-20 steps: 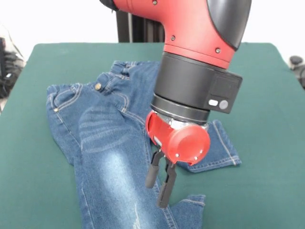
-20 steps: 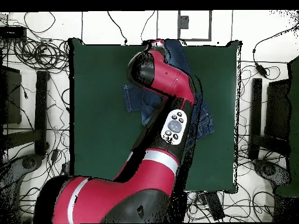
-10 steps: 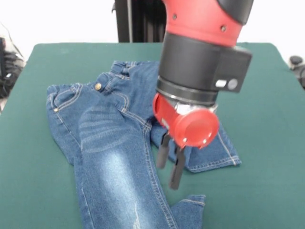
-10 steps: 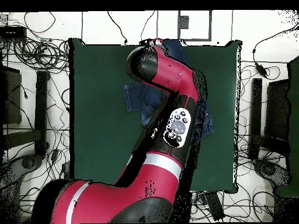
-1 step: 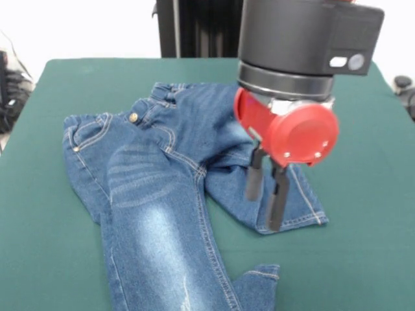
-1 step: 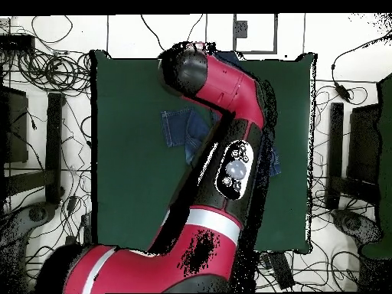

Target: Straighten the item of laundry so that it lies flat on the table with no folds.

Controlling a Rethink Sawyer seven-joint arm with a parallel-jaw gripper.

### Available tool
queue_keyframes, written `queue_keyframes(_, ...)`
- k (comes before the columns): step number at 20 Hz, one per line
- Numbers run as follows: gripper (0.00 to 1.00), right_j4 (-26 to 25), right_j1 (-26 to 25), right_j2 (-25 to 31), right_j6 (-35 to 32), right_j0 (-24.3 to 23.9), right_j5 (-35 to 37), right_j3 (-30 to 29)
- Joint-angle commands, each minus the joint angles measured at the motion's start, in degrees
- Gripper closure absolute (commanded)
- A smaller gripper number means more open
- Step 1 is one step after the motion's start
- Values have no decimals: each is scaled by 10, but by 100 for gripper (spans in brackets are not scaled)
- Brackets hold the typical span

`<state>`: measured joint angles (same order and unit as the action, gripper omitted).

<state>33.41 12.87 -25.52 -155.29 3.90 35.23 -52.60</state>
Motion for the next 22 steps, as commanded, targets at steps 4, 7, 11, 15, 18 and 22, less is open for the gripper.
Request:
queue_keyframes(4,0,47,-43,110,-112,-1,29,-23)
queue_keyframes(7,0,46,-57,100,-123,-1,53,-10)
queue_keyframes(11,0,31,-86,57,-159,5,131,32)
queue_keyframes(15,0,10,-97,3,-182,15,193,50)
queue_keyframes(18,0,-1,-91,-22,-187,20,231,43)
queue_keyframes(22,0,-13,-76,-31,-166,22,248,8)
